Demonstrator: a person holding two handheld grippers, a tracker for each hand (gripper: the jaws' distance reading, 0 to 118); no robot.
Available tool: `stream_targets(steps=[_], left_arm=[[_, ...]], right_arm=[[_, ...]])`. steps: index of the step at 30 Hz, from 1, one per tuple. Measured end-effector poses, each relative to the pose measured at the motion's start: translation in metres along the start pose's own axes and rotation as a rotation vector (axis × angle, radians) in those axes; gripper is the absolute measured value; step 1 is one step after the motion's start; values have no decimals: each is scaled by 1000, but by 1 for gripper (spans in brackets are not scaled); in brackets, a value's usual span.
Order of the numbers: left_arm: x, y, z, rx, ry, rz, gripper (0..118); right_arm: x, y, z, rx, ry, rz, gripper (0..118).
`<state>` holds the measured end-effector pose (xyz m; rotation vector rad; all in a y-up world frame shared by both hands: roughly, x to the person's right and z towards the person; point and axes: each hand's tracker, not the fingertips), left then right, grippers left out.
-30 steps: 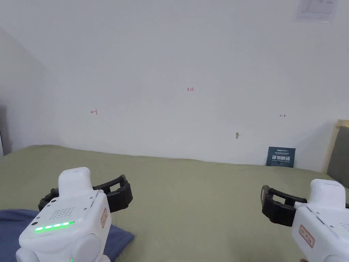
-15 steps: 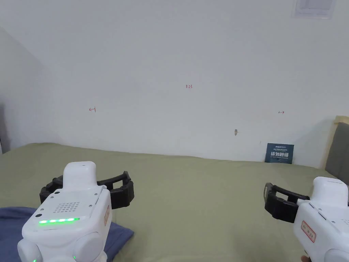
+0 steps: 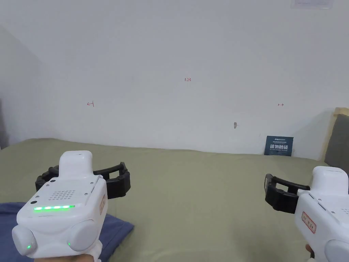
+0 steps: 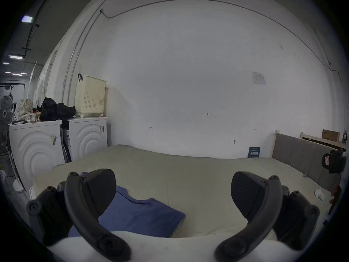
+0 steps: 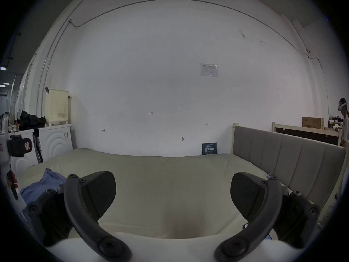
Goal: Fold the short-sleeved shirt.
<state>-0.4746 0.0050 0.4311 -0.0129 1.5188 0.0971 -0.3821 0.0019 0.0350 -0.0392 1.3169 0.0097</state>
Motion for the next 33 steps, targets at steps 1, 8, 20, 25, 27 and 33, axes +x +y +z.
stream_targets(steps=[1, 8, 20, 25, 27, 33], left_arm=[[0, 0, -1, 0, -5, -1, 118], [4, 0, -5, -12, -17, -23, 118], [11, 0, 10, 35, 50, -47, 2], [-16, 7, 24, 17, 43, -31, 2], [-40, 12, 37, 23, 92, -17, 2], [-128, 9, 95, -24, 326, 23, 2]], right_arm=[[0, -1, -1, 2, 4, 3, 117], [-4, -3, -8, -23, 11, 50, 117], [-13, 0, 6, -25, 40, 91, 1], [-40, 6, 12, -33, 114, 89, 0], [-60, 6, 7, -46, 190, 87, 0], [-153, -6, 0, -86, 435, 82, 0]])
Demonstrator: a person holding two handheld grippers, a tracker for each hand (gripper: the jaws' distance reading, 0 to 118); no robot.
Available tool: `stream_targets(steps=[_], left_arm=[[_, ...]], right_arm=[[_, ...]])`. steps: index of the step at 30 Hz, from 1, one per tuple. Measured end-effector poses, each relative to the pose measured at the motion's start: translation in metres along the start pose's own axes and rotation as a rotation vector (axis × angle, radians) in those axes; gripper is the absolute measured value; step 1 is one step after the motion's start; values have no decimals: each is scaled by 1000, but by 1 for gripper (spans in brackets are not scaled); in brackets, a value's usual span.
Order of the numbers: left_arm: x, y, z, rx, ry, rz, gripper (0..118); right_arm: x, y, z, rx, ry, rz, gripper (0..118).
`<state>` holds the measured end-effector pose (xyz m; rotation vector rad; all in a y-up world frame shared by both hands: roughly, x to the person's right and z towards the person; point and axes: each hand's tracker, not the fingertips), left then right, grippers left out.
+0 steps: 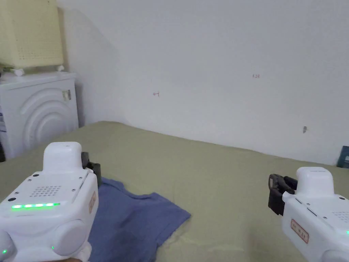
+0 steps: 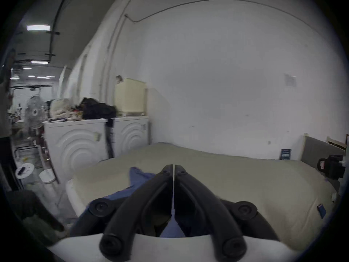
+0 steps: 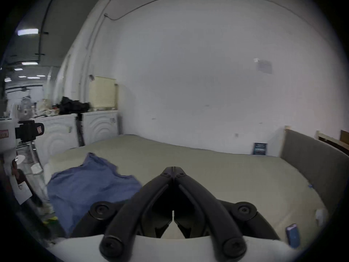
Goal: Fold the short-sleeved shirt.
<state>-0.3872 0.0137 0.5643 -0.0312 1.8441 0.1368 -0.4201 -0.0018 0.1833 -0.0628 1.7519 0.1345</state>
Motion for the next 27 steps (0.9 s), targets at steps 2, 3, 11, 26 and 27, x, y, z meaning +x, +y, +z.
stream_targets(steps=[2, 3, 11, 26, 27], left_arm=[[-33, -5, 13, -22, 68, -5, 2], [-47, -10, 20, -29, 101, -7, 2], [-115, -34, 49, -120, 223, 46, 2], [-52, -30, -206, -678, -327, -20, 118], [-37, -38, -221, -718, -339, -74, 118]], right_arm=[[-29, 0, -15, -8, 78, -5, 0], [-43, -1, -21, -7, 119, -16, 0], [-124, -13, -49, -60, 324, -7, 0], [-27, -53, -71, -240, 160, 10, 0], [-18, -56, -68, -249, 147, 9, 0]])
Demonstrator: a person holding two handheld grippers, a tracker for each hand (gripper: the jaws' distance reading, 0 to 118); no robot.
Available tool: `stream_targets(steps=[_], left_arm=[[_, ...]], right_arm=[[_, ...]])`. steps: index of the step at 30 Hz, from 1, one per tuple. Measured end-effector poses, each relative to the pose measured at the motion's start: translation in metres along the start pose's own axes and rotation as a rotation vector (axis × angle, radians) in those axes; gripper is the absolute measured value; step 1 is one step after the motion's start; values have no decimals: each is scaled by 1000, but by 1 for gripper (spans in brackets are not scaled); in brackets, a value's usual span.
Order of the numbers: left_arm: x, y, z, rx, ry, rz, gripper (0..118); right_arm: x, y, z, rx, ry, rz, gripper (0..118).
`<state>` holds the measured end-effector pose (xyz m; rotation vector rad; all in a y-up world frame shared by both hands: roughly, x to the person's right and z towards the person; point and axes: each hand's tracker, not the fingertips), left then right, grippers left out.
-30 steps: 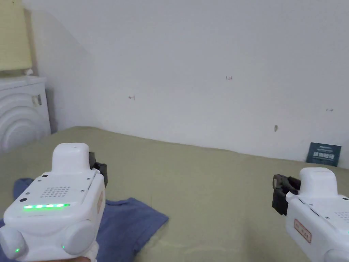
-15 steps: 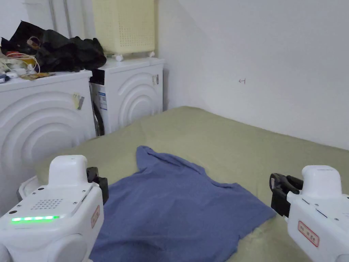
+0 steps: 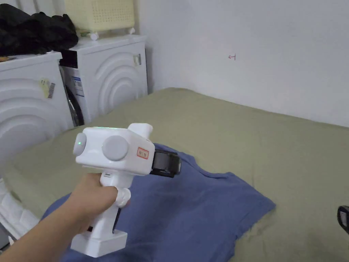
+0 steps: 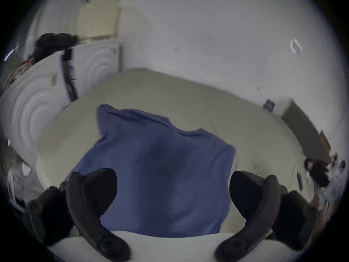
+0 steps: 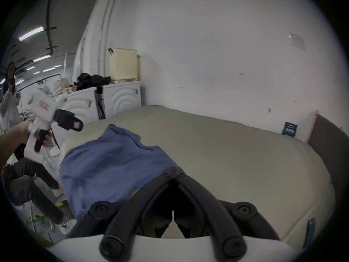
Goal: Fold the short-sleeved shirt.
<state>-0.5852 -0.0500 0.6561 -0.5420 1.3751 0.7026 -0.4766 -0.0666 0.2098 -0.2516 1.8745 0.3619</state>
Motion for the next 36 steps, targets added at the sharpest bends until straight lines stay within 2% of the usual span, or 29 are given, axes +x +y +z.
stream_targets(steps=[2, 8, 13, 15, 17, 18, 19, 20, 21, 22, 23, 27, 30, 33, 36], left_arm=[[8, 12, -45, -105, -69, -44, 118], [16, 2, -157, -317, -69, -69, 118], [20, -21, -196, -381, -73, -94, 118], [21, -28, -207, -449, -11, -103, 115], [24, -31, -200, -393, 31, -151, 102], [26, -30, -195, -391, 9, -155, 86], [27, -25, -186, -363, -29, -176, 28], [27, -21, -180, -334, -6, -203, 0], [27, -17, -174, -324, 7, -211, 0], [23, -10, -169, -338, -56, -137, 0], [22, -4, -164, -348, -48, -126, 0], [38, 30, -127, -205, -79, -80, 0], [86, 45, -104, -183, -128, -228, 0], [134, 62, -106, -132, -255, -299, 0], [210, 72, -99, -68, -382, -373, 0]], right_arm=[[13, -8, 7, -37, -39, 1, 0], [37, -29, 17, -116, -68, -16, 0], [42, -47, 16, -153, -73, -50, 0], [42, -51, 16, -159, -73, -63, 0], [42, -55, 20, -157, -73, -70, 0], [44, -58, 22, -153, -73, -74, 0], [45, -58, 26, -149, -73, -82, 0], [47, -58, 29, -147, -73, -84, 0], [48, -58, 33, -142, -77, -90, 0], [50, -57, 37, -137, -86, -96, 0], [51, -56, 42, -133, -91, -99, 0], [65, -52, 74, -99, -118, -120, 0], [78, -50, 97, -86, -165, -126, 0], [94, -52, 124, -69, -215, -163, 0], [109, -55, 150, -86, -314, -147, 0]])
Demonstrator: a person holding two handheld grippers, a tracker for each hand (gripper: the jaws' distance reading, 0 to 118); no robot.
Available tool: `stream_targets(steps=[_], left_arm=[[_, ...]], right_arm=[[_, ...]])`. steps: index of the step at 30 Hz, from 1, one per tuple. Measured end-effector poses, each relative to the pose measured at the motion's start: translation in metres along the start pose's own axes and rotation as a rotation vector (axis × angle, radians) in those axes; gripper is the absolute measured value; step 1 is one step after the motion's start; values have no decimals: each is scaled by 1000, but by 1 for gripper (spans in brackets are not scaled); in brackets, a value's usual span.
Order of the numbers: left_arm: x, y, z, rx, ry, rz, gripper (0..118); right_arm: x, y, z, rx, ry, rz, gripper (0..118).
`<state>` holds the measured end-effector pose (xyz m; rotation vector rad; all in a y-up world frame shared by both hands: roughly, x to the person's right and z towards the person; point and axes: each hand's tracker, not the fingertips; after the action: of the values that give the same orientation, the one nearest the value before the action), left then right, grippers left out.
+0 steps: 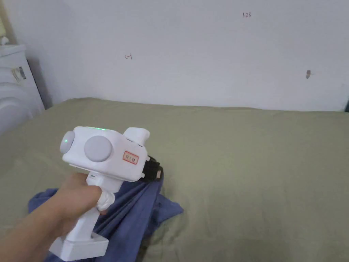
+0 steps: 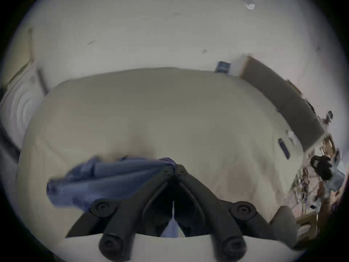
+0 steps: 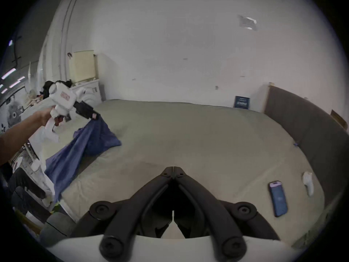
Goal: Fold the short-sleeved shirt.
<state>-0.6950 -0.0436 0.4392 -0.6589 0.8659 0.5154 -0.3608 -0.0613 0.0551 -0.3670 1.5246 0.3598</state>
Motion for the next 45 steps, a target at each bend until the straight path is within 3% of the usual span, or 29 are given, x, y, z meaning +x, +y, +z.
stream_targets(steps=[9, 14, 18, 19, 20, 21, 22, 27, 31, 37, 38, 39, 40, 41, 45], left_arm=[[213, 95, -81, 32, -434, -272, 0], [294, 75, -137, -95, -579, -361, 0], [318, 30, -188, -220, -569, -371, 3], [317, 20, -199, -247, -572, -342, 15], [316, 13, -204, -246, -559, -332, 42], [312, 5, -209, -245, -523, -308, 79], [306, -1, -211, -260, -484, -275, 101], [249, -8, -149, -156, -368, -151, 100], [196, -33, -40, 147, -113, -163, 99], [144, -118, 78, 464, 248, 63, 93], [139, -131, 88, 486, 299, 79, 85], [134, -144, 98, 490, 362, 107, 68], [129, -157, 103, 500, 418, 137, 24], [124, -167, 107, 495, 442, 163, 0], [105, -203, 112, 430, 416, 281, 0]], right_arm=[[61, -19, 65, -35, -236, -112, 0], [76, -33, 83, -60, -296, -145, 0], [78, -36, 89, -60, -301, -156, 0], [77, -36, 90, -58, -302, -154, 0], [76, -35, 91, -55, -301, -153, 0], [75, -34, 91, -47, -295, -154, 0], [75, -33, 90, -36, -283, -157, 0], [68, -25, 78, 2, -203, -155, 0], [62, -14, 54, 52, -145, -164, 0], [50, 2, 12, 114, -106, -179, 0], [48, 2, 5, 117, -105, -171, 0], [45, 3, 1, 119, -106, -164, 0], [43, 2, -3, 119, -99, -168, 0], [42, 1, -5, 120, -89, -171, 0], [27, -3, -8, 94, -75, -178, 0]])
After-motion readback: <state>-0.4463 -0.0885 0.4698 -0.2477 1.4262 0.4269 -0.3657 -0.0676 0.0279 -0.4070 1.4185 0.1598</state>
